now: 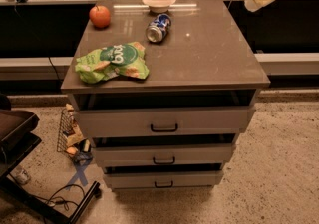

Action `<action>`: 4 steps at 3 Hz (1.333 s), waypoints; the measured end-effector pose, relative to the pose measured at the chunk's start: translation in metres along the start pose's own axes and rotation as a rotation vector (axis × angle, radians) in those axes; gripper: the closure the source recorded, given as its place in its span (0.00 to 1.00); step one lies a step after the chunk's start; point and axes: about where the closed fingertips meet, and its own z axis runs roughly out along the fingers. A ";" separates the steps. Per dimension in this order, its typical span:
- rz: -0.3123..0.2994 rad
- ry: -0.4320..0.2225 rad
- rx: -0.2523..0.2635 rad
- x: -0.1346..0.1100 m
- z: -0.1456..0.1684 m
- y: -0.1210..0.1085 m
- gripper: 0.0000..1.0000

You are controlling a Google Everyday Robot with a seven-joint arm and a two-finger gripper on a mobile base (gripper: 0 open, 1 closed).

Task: Place pepsi can upright

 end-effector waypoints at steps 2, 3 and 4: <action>0.258 0.101 0.041 -0.029 0.059 -0.019 0.00; 0.385 0.206 0.167 -0.039 0.080 -0.031 0.00; 0.542 0.265 0.275 -0.041 0.096 -0.041 0.00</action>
Offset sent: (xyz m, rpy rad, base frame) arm 0.0975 0.0364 -0.0292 0.1910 0.3023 -0.5860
